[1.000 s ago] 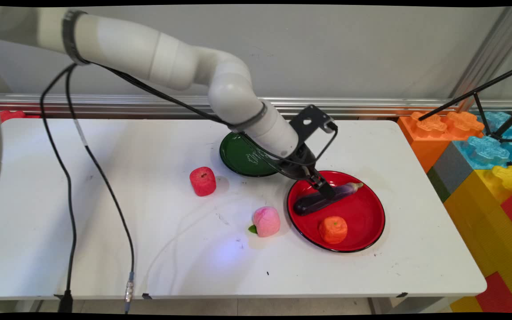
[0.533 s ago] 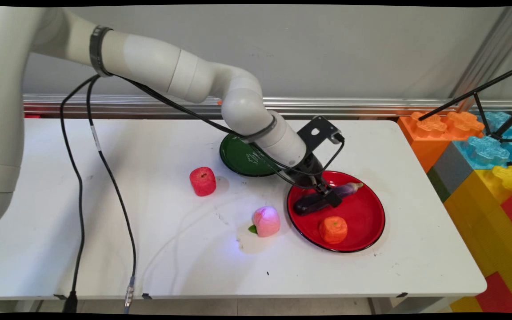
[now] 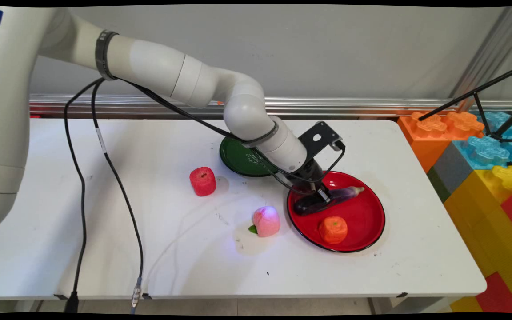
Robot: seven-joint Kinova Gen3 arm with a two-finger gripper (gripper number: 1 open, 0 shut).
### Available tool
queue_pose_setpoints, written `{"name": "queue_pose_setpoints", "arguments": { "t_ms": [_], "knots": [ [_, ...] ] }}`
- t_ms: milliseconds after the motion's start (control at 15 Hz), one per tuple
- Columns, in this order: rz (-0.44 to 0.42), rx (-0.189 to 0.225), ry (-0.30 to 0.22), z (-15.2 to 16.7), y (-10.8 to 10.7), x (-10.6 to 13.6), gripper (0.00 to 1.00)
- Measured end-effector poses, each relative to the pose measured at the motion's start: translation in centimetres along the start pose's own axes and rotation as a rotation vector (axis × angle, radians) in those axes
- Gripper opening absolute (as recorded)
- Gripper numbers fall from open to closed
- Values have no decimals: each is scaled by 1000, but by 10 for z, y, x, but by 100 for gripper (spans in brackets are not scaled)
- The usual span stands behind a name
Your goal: Place the picked object on the table
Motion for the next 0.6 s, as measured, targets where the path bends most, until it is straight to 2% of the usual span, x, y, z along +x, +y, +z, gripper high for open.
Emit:
{"name": "queue_pose_setpoints", "arguments": {
  "t_ms": [333, 600],
  "knots": [
    [11, -4, -5, -2, 5, -2, 0],
    [-5, 4, 20, -32, 17, 15, 0]
  ]
}}
